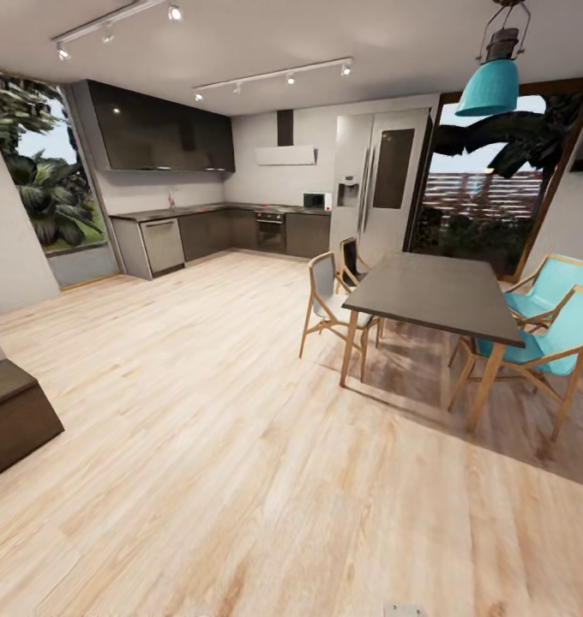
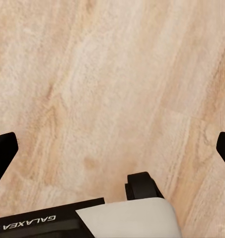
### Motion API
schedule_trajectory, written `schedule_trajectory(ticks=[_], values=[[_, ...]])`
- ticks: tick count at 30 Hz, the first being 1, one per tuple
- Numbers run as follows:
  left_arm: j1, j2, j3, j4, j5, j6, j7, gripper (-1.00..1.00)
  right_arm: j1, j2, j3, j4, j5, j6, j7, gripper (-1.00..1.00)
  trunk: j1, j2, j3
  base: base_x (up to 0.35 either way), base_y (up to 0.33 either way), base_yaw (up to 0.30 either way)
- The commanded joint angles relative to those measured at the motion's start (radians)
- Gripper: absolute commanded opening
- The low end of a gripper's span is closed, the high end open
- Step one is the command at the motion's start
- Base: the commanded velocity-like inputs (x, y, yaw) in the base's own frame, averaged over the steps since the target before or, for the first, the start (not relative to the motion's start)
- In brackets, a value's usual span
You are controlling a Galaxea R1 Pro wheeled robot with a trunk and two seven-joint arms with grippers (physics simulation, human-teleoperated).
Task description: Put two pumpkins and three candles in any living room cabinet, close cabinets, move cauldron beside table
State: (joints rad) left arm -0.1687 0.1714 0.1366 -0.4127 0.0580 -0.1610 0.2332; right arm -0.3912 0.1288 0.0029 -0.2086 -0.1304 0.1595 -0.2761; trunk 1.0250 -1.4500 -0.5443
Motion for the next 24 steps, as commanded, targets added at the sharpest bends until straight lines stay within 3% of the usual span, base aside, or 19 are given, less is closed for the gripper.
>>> schedule_trajectory(ticks=[1,24], values=[[0.000,0.000,0.000,0.000,0.000,0.000,0.000,1.00,0.000,0.000,0.000,0.000,0.000,0.000,0.000,1.00,0.000,0.000,0.000,0.014,0.002,0.265],[0.000,-0.001,-0.001,0.000,-0.003,0.000,0.000,1.00,0.000,0.002,0.000,0.000,0.000,0.000,0.000,1.00,0.000,0.000,-0.011,0.001,0.000,0.271]])
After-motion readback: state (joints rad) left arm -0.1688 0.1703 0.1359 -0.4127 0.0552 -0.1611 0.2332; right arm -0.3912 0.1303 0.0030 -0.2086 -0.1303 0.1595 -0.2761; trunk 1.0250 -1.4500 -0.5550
